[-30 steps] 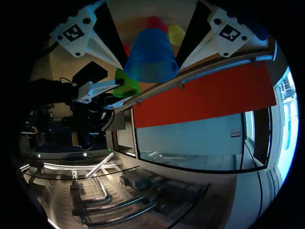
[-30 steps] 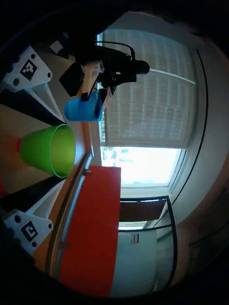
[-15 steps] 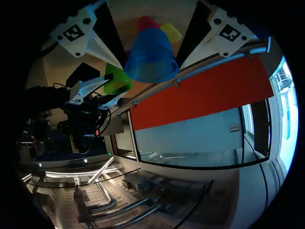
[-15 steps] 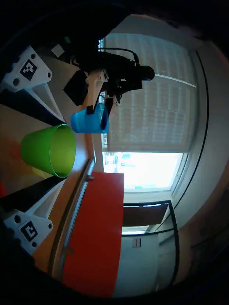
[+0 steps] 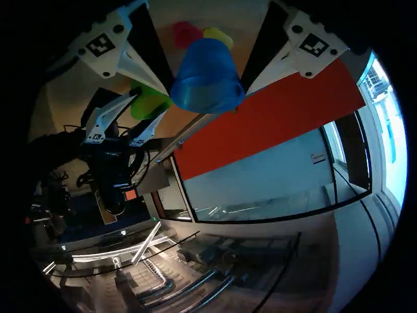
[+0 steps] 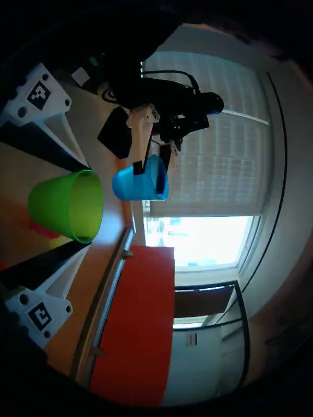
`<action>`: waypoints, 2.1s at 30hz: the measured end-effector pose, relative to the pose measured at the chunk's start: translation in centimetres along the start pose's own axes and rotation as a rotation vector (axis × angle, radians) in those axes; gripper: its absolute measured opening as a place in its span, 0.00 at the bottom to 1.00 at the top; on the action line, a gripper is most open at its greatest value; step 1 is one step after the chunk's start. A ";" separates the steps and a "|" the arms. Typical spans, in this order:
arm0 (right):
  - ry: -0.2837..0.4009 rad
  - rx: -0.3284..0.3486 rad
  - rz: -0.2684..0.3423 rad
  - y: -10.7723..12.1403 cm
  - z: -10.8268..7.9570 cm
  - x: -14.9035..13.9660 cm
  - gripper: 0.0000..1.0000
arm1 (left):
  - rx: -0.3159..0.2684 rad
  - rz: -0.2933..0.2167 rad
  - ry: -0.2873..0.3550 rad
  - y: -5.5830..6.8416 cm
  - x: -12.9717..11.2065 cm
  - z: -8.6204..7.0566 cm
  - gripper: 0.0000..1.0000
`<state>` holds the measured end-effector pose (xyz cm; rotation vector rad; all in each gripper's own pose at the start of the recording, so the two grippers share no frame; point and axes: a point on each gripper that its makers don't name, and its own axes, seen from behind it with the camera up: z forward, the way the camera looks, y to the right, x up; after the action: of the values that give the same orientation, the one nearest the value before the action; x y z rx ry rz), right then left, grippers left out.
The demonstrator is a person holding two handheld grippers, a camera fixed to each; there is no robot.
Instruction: Pour water
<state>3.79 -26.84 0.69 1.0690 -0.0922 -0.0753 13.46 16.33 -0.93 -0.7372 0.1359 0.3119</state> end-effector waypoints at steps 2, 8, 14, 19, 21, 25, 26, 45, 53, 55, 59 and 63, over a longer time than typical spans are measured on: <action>-0.002 0.008 0.002 -0.3 0.1 -0.2 0.92 | 0.005 0.014 -0.001 -0.1 0.1 0.1 0.87; -0.007 0.031 0.004 -1.4 0.4 -0.6 0.93 | 0.022 0.073 0.003 -0.4 0.6 0.1 0.86; -0.017 0.052 0.001 -2.3 0.5 -1.1 0.93 | 0.029 0.151 0.008 -0.3 1.0 0.3 0.87; -0.019 0.067 0.004 -2.8 0.7 -1.2 0.92 | 0.024 0.186 0.013 -0.1 1.3 0.4 0.87; -0.020 0.073 0.004 -3.0 0.7 -1.2 0.93 | 0.023 0.197 0.017 -0.1 1.4 0.5 0.87; -0.024 0.080 0.001 -3.2 0.8 -1.3 0.93 | 0.024 0.222 0.026 -0.3 1.7 0.7 0.86; -0.024 0.082 0.000 -3.2 0.8 -1.3 0.93 | 0.023 0.230 0.030 -0.3 1.8 0.7 0.87; -0.024 0.113 0.003 -3.9 1.4 -1.5 0.93 | 0.010 0.399 0.060 0.6 2.8 0.7 0.87; -0.017 0.126 0.006 -4.3 1.7 -1.4 0.92 | 0.012 0.447 0.050 0.7 2.6 0.9 0.86; -0.017 0.128 0.006 -4.3 1.8 -1.4 0.92 | 0.012 0.459 0.051 0.7 2.7 0.9 0.86; -0.014 0.130 0.007 -4.3 1.9 -1.4 0.93 | 0.011 0.487 0.052 0.8 2.8 0.9 0.86; -0.013 0.136 0.012 -4.4 2.0 -1.4 0.93 | 0.015 0.517 0.051 0.8 2.8 1.0 0.86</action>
<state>2.08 -30.59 -2.28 1.2034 -0.1167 -0.0658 15.82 18.26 -1.34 -0.6882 0.3785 0.7836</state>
